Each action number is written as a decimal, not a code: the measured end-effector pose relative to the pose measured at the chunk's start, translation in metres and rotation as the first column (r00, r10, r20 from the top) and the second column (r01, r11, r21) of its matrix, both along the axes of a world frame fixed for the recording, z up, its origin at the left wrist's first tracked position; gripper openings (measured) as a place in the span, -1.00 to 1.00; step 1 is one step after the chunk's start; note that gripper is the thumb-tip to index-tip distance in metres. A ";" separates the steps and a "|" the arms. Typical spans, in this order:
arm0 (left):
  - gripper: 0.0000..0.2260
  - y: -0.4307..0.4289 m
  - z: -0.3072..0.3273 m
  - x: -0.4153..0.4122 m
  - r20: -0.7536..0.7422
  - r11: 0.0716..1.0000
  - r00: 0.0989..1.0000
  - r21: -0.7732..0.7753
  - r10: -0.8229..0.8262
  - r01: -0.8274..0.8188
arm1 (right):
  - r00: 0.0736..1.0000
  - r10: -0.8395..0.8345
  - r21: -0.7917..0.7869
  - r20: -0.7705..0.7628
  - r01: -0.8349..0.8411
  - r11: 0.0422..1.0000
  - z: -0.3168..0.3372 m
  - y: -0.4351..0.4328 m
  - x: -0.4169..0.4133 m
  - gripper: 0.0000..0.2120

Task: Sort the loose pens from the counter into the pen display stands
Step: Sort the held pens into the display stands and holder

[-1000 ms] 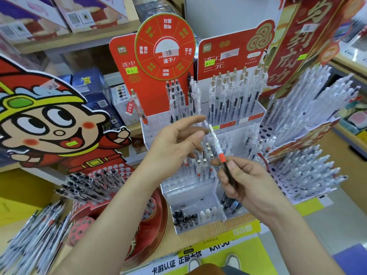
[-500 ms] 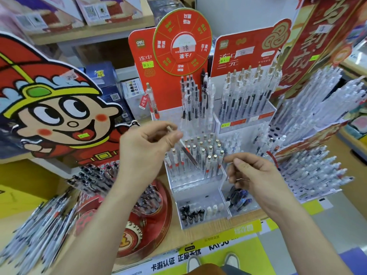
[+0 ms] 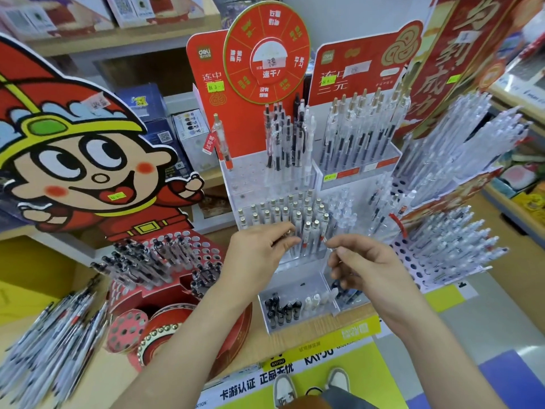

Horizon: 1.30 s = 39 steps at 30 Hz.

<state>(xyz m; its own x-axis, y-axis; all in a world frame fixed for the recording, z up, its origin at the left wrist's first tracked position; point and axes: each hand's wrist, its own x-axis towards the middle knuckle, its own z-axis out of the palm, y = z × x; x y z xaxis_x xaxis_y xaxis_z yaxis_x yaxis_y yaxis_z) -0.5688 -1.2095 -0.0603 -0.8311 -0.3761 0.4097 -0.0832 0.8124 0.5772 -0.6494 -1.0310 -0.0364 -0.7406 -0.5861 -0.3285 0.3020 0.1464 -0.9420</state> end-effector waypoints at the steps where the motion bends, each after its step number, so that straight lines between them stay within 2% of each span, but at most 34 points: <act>1: -0.78 0.001 -0.001 -0.001 0.012 1.000 1.000 -0.025 -0.014 0.014 | 1.000 0.002 0.008 0.001 -0.002 1.000 -0.001 0.001 0.001 -0.80; 3: -0.74 0.003 0.002 -0.005 0.033 0.999 0.999 -0.036 -0.021 0.023 | 1.000 0.012 0.021 -0.003 -0.012 1.000 -0.002 0.004 0.002 -0.80; 8: -0.81 0.007 0.006 -0.015 0.155 0.996 0.988 -0.084 -0.024 0.037 | 0.999 0.042 0.025 -0.011 -0.042 0.999 -0.002 0.008 0.001 -0.80; 13: -0.83 0.009 0.013 -0.014 0.178 0.993 0.977 0.006 0.119 -0.122 | 0.997 0.078 0.004 -0.005 -0.078 0.997 -0.002 0.014 -0.004 -0.79; 16: -0.84 0.013 0.016 -0.012 0.200 0.982 0.969 0.092 0.144 -0.165 | 0.994 0.109 -0.004 0.008 -0.109 0.994 -0.005 0.017 -0.008 -0.80; 20: -0.87 0.019 0.008 -0.010 0.372 0.984 0.918 0.047 0.141 -0.170 | 0.987 0.155 -0.011 0.033 -0.154 0.988 -0.012 0.022 -0.012 -0.80; 21: -0.86 0.020 0.007 -0.007 0.398 0.982 0.906 0.058 0.143 -0.181 | 0.985 0.169 -0.013 0.038 -0.168 0.986 -0.013 0.023 -0.012 -0.79; 24: -0.60 0.031 0.010 0.007 0.363 0.959 0.908 0.110 0.207 -0.263 | 0.978 0.208 -0.003 0.034 -0.208 0.978 -0.018 0.022 -0.014 -0.79; 26: -0.62 0.039 0.016 0.024 0.284 0.930 0.912 0.130 0.297 -0.343 | 0.973 0.231 0.010 0.016 -0.231 0.973 -0.020 0.018 -0.013 -0.77; 31: -0.85 0.045 0.025 0.096 0.138 0.846 0.861 0.164 0.489 -0.507 | 0.936 0.352 -0.008 -0.008 -0.352 0.936 -0.019 -0.003 0.008 -0.78; 35: -0.83 0.023 0.017 0.162 0.175 0.708 0.761 0.283 0.625 -0.647 | 0.879 0.476 -0.025 0.009 -0.476 0.879 -0.018 -0.035 0.041 -0.82; 39: -0.72 -0.013 0.001 0.226 0.267 0.594 0.640 0.238 0.720 -0.768 | 0.782 0.622 0.016 0.019 -0.623 0.782 -0.026 -0.076 0.095 -0.82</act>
